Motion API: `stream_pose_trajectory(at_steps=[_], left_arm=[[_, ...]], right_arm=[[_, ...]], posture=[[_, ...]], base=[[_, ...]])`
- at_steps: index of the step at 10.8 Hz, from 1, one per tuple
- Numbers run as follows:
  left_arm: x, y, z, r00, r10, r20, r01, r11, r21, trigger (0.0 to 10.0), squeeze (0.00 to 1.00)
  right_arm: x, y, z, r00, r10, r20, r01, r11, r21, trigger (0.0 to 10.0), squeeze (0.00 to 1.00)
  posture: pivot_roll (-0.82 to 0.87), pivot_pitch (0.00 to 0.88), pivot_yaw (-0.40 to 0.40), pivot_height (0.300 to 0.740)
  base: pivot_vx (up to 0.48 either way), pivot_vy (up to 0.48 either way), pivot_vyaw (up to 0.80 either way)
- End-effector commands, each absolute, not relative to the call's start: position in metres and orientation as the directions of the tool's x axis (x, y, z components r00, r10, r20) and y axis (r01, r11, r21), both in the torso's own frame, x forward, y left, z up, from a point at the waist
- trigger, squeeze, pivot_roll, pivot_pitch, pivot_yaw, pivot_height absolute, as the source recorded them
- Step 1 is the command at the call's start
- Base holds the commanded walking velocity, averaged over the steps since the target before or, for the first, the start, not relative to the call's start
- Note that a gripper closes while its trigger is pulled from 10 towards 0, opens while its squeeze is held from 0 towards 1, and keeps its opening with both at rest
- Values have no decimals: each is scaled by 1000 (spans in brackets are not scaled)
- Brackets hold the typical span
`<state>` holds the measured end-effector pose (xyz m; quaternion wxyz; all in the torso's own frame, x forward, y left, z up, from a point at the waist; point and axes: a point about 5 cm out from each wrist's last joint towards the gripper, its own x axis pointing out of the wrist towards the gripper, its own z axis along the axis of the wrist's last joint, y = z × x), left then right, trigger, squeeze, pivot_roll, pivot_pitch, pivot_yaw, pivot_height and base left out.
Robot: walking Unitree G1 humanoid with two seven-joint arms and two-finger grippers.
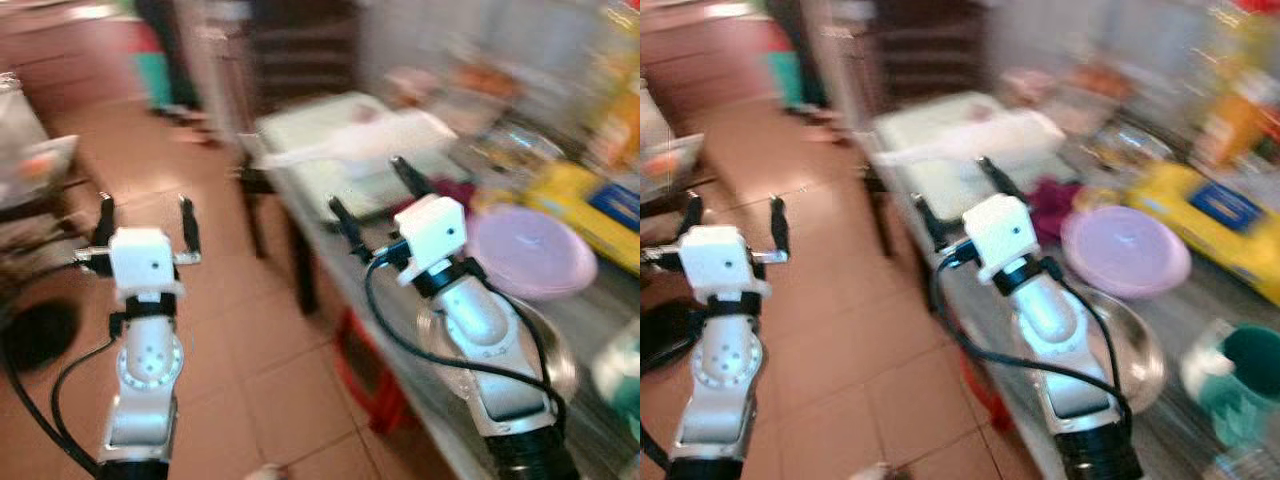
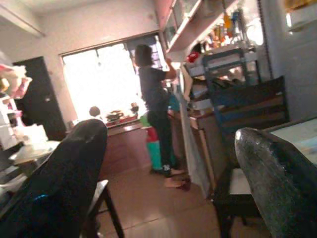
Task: Setting the table
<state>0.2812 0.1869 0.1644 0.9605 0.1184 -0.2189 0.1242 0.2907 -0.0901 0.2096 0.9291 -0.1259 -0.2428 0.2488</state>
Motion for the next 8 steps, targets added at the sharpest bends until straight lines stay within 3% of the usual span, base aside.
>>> stream_pose_trajectory(at_steps=[1, 4, 6, 8], left_arm=[[282, 187, 165, 874, 194, 445, -297, 939, 174, 10000, 0], [286, 184, 161, 884, 195, 426, -287, 944, 162, 10000, 0], [286, 177, 159, 897, 169, 410, -255, 952, 167, 10000, 0], [286, 184, 160, 892, 183, 414, -273, 947, 171, 10000, 0]], right_arm=[[290, -87, 213, 748, 526, 404, -407, 845, -346, 10000, 0], [290, -91, 210, 762, 517, 390, -401, 850, -343, 10000, 0], [295, -101, 196, 837, 428, 341, -356, 899, -255, 10000, 0], [299, -101, 190, 860, 393, 325, -337, 917, -215, 10000, 0]], posture=[[-49, 82, 26, 740], [-81, 90, 27, 740], [-72, 102, 44, 740], [-55, 88, 35, 740]], base=[[0, 0, 0], [0, 213, 0], [0, 371, 0], [0, 371, 0]])
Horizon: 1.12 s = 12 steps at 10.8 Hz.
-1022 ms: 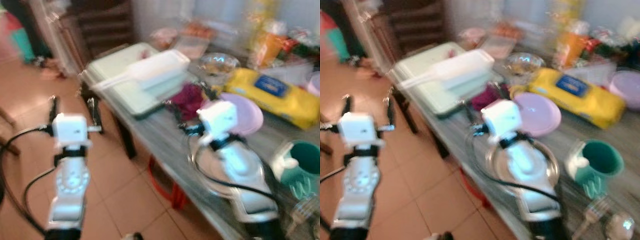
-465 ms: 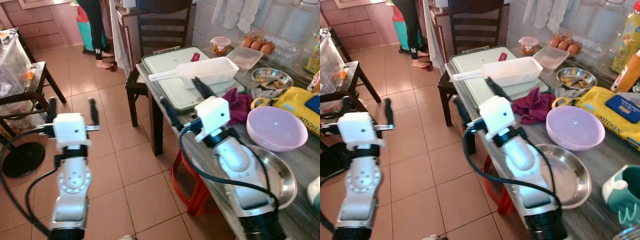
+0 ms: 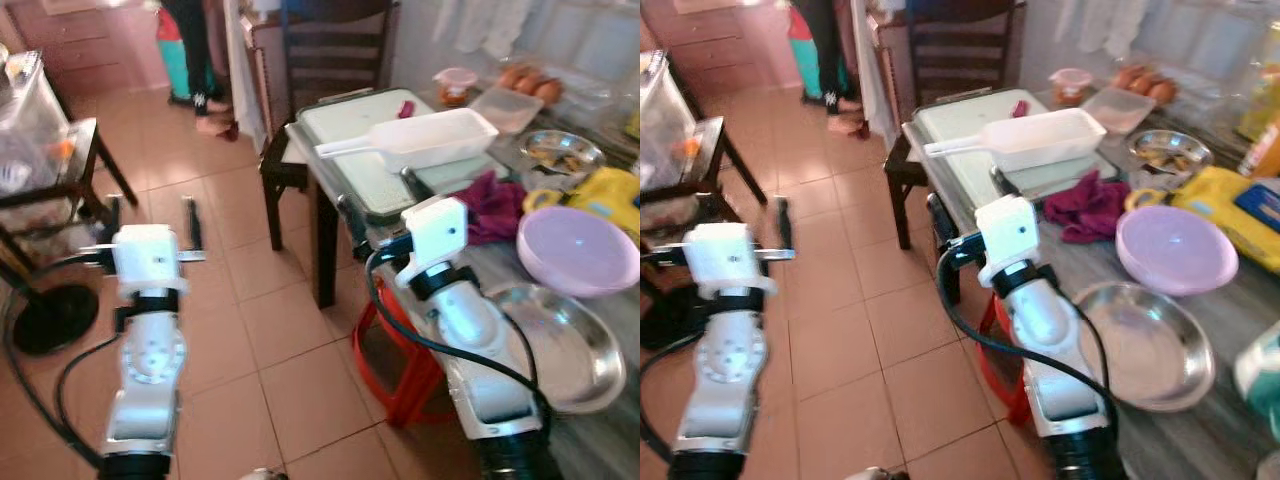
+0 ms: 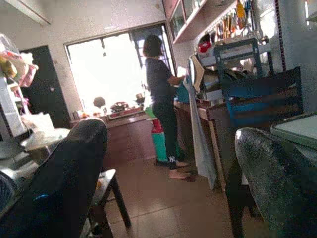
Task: Setting the table
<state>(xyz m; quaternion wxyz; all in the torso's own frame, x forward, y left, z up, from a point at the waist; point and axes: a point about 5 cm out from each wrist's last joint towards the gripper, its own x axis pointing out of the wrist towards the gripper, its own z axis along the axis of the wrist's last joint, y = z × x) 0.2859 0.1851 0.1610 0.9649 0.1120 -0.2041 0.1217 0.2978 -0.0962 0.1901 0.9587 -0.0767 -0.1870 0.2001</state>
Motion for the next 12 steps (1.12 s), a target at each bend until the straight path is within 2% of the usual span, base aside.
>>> stream_pose_trajectory(at_steps=[1, 3, 5, 8, 9, 10, 12], left_arm=[[287, 186, 161, 888, 190, 420, -285, 942, 177, 10000, 0], [286, 193, 163, 882, 209, 423, -309, 934, 181, 10000, 0], [284, 195, 158, 889, 206, 410, -307, 931, 198, 10000, 0], [286, 190, 150, 901, 200, 386, -293, 935, 199, 10000, 0], [287, 189, 148, 902, 199, 382, -292, 935, 201, 10000, 0], [287, 189, 134, 922, 196, 335, -278, 936, 217, 10000, 0], [286, 190, 97, 962, 199, 190, -241, 941, 239, 10000, 0]], right_arm=[[302, -99, 186, 867, 394, 306, -352, 917, -186, 10000, 0], [306, -98, 173, 875, 410, 257, -379, 911, -160, 10000, 0], [309, -109, 172, 897, 358, 258, -339, 934, -116, 10000, 0], [317, -118, 165, 927, 286, 243, -242, 951, -194, 10000, 0], [318, -121, 159, 935, 277, 220, -253, 959, -129, 10000, 0], [320, -131, 143, 960, 225, 168, -210, 972, -102, 10000, 0], [321, -135, 120, 969, 222, 109, -207, 969, -132, 10000, 0]], posture=[[-32, 75, 24, 740], [-18, 71, 23, 740], [-17, 72, 24, 740], [-29, 62, 17, 740], [-29, 62, 17, 740], [-30, 54, 14, 740], [-27, 53, 12, 740]], base=[[0, 371, 0], [0, 377, 0], [0, 392, 0], [0, 400, 0], [0, 405, 0], [0, 371, 0], [0, 0, 0]])
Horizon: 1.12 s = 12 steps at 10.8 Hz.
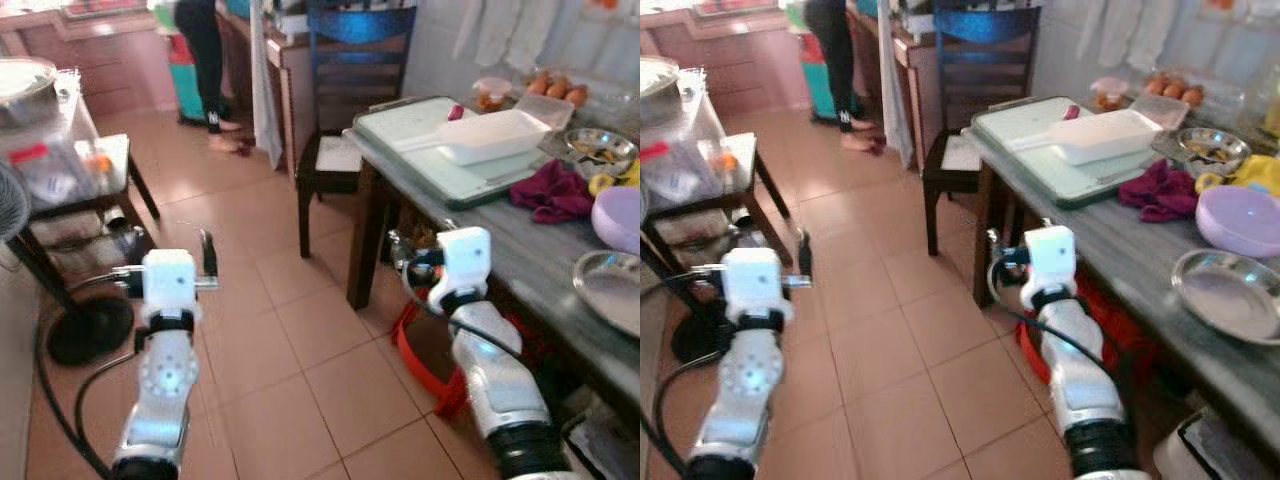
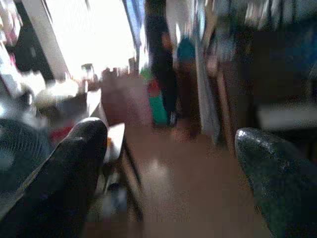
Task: Setting the table
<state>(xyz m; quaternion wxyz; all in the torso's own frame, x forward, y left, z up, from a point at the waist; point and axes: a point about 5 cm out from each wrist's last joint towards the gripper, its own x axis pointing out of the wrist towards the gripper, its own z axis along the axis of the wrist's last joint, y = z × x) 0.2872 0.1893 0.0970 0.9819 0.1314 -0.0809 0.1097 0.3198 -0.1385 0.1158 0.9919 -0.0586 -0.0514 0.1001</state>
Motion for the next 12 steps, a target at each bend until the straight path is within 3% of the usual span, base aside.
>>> stream_pose_trajectory(at_steps=[1, 4, 6, 8, 9, 12], left_arm=[[284, 188, 72, 982, 171, 82, -186, 952, 243, 10000, 0], [268, 169, -1, 959, 47, -280, 41, 953, 299, 10000, 0], [249, 159, -34, 874, -1, -486, 147, 954, 262, 10000, 0], [234, 164, -50, 807, 5, -590, 191, 944, 269, 10000, 0], [223, 164, -60, 747, -17, -665, 215, 952, 217, 10000, 0], [202, 168, -74, 658, -24, -753, 276, 938, 211, 10000, 0]], right_arm=[[321, -139, 102, 979, 201, 39, -195, 974, -119, 10000, 0], [306, -154, 23, 928, 122, -353, -125, 992, 15, 10000, 0], [275, -158, -20, 841, 70, -537, -162, 979, -126, 10000, 0], [260, -161, -35, 798, 60, -600, -176, 975, -137, 10000, 0], [248, -164, -47, 736, 29, -677, -113, 990, -80, 10000, 0], [230, -161, -60, 662, 73, -746, -180, 982, -64, 10000, 0]], posture=[[-32, 52, 12, 740], [-52, 41, 14, 740], [-62, 28, 17, 740], [-63, 17, 24, 740], [-63, 17, 24, 740], [-67, 2, 29, 740]], base=[[0, 0, 0], [0, 0, 0], [0, 0, 0], [0, 0, 0], [0, 0, 0], [0, 0, 0]])
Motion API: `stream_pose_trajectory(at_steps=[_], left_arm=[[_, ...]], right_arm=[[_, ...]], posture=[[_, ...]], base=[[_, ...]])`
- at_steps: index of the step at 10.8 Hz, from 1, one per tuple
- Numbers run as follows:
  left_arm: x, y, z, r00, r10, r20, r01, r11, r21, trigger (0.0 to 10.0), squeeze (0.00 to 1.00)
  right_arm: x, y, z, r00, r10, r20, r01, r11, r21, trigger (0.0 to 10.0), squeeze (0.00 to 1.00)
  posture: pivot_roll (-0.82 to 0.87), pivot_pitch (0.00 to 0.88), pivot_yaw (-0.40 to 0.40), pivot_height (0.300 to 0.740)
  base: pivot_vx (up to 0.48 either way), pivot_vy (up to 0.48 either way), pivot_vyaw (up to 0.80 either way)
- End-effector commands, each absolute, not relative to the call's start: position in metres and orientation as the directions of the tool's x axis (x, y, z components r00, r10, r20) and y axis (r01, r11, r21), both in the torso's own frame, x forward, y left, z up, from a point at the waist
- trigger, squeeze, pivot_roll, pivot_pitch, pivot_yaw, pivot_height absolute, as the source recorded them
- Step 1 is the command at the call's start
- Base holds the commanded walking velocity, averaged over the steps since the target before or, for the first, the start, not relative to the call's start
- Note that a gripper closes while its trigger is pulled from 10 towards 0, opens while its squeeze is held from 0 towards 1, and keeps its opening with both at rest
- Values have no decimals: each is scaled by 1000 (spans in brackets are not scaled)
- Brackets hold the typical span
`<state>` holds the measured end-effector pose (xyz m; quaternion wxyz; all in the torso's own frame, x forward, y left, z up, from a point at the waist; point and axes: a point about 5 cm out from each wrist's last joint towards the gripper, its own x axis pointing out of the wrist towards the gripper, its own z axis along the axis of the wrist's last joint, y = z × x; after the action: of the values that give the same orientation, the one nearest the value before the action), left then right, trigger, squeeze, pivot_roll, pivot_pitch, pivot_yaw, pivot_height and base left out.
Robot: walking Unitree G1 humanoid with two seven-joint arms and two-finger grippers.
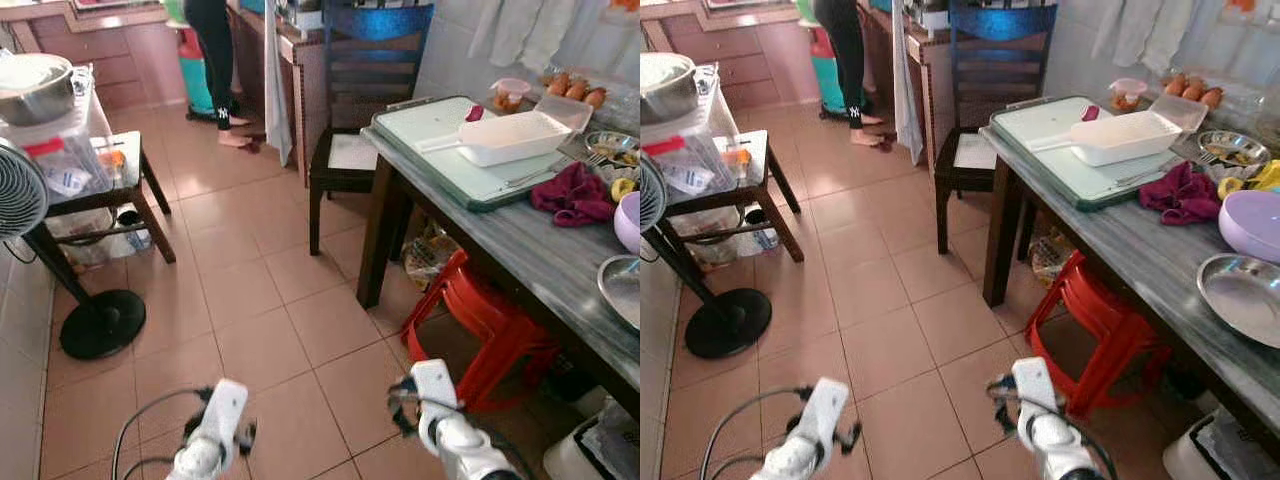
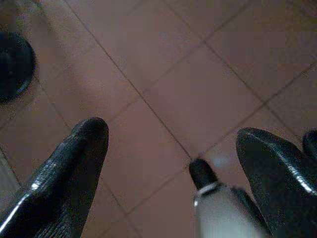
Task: Setting the table
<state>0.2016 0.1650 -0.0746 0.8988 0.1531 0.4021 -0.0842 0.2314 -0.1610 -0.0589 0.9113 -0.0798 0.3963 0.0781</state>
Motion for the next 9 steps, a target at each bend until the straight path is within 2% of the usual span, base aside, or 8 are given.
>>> stream_pose_trajectory(at_steps=[1, 2, 4, 8, 9], left_arm=[[193, 170, -79, 631, -24, -775, 308, 925, 222, 10000, 0], [186, 175, -82, 615, -12, -789, 305, 926, 224, 10000, 0], [173, 187, -88, 583, 21, -812, 334, 905, 263, 10000, 0], [173, 189, -88, 577, 68, -814, 287, 916, 279, 10000, 0], [167, 198, -89, 571, 74, -817, 282, 918, 280, 10000, 0]], right_arm=[[221, -159, -66, 639, 96, -764, -247, 965, -85, 10000, 0], [215, -158, -69, 623, 106, -775, -286, 953, -99, 10000, 0], [212, -163, -71, 612, 90, -786, -270, 958, -101, 10000, 0], [211, -161, -72, 601, 105, -792, -310, 944, -111, 10000, 0], [211, -161, -71, 599, 108, -793, -320, 941, -113, 10000, 0]], posture=[[-67, 0, 29, 740], [-63, 0, 33, 740], [-61, 0, 33, 740], [-38, 0, 12, 740], [-26, 0, 0, 740]], base=[[0, 0, 0], [0, 0, 800], [0, 0, 800], [0, 0, 800], [0, 0, 800]])
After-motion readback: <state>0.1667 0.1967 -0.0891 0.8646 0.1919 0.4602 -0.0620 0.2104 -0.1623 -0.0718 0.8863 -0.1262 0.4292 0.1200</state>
